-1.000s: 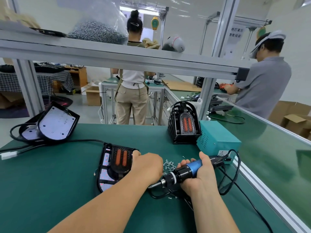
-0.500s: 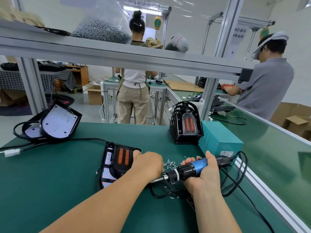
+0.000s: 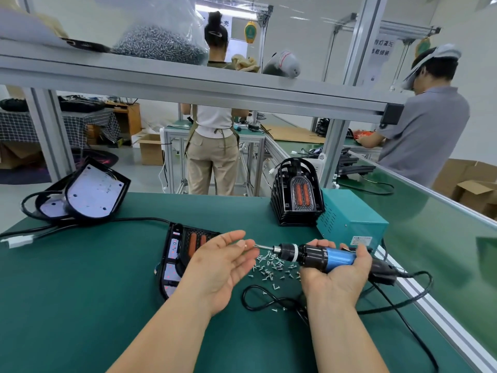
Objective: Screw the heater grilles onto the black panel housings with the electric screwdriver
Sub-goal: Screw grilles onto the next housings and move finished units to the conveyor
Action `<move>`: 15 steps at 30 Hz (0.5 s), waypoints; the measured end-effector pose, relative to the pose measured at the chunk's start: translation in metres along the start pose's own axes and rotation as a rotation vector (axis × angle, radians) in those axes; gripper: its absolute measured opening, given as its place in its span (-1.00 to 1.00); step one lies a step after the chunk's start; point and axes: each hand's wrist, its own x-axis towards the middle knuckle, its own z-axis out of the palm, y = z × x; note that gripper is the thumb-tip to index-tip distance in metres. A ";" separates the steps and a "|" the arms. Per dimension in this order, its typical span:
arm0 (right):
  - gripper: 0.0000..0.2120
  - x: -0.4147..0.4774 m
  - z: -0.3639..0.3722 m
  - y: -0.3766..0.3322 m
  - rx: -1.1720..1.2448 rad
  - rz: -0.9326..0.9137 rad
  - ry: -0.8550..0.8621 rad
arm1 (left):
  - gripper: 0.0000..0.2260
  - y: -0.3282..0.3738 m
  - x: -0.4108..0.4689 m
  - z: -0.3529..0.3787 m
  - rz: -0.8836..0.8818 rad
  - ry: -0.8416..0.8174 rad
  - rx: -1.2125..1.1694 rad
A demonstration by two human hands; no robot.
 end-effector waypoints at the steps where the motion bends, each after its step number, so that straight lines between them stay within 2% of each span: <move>1: -0.75 -0.001 0.000 0.000 -0.004 -0.004 0.002 | -0.87 -0.002 -0.002 0.001 -0.007 -0.007 -0.012; 15: -0.74 -0.002 -0.001 0.006 -0.061 -0.027 -0.002 | -0.88 -0.008 -0.004 0.001 0.009 0.000 -0.051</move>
